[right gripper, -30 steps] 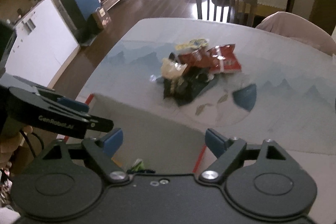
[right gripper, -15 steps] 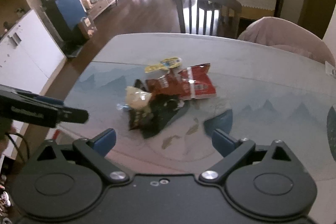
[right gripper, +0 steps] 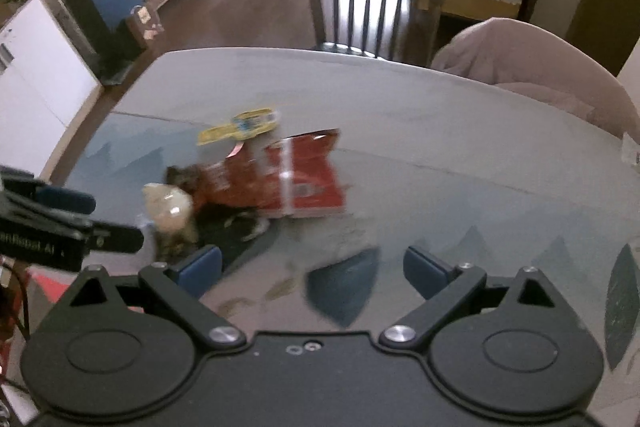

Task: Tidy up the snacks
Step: 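Move both tools back toward the remaining snack pile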

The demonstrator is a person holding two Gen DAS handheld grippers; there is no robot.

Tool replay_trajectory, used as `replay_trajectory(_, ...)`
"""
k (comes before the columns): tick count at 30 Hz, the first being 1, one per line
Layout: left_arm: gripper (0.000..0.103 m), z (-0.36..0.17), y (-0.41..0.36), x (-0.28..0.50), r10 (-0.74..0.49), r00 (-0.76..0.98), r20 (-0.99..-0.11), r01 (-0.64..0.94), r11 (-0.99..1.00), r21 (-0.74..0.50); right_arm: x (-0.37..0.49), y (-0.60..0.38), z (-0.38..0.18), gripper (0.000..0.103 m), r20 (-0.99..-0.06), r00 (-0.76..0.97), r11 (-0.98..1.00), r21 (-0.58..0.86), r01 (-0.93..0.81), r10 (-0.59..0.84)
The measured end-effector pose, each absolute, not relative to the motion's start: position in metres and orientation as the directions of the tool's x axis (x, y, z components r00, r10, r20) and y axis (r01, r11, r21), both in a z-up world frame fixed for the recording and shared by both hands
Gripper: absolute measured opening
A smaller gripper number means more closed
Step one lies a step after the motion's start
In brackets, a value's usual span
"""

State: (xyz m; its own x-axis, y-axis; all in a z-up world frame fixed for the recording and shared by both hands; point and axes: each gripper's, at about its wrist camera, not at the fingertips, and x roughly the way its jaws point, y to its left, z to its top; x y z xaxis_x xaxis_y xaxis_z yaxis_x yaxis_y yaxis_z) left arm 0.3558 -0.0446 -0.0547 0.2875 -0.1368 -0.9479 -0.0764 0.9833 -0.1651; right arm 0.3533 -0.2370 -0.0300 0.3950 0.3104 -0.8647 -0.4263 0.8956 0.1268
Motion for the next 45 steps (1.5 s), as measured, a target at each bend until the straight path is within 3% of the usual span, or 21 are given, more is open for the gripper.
replay_trajectory(9,0.078,-0.115,-0.073,0.4,-0.155,0.228,-0.961,-0.076,0.981,-0.176,0.407,-0.256,-0.063,0.094,-0.871,0.376,0.903,0.155,-0.402,0.317)
replay_trajectory(16,0.058,-0.164,-0.083,0.422,-0.129,0.146,-0.981,-0.065,0.988,-0.139,0.428,-0.257,-0.092,0.091,-0.88,0.343,0.897,0.177,-0.405,0.329)
replay_trajectory(21,0.057,-0.182,-0.082,0.429,-0.107,0.135,-0.985,-0.064,0.991,-0.117,0.434,-0.252,-0.108,0.089,-0.882,0.324,0.886,0.186,-0.424,0.341)
replay_trajectory(39,0.044,-0.192,-0.089,0.42,-0.012,0.211,-0.978,-0.036,0.999,-0.02,0.452,-0.224,-0.131,0.084,-0.887,0.281,0.865,0.214,-0.454,0.367)
replay_trajectory(45,0.044,-0.192,-0.077,0.413,-0.053,0.209,-0.976,-0.097,0.993,-0.074,0.456,-0.201,-0.139,0.084,-0.887,0.267,0.851,0.218,-0.478,0.377)
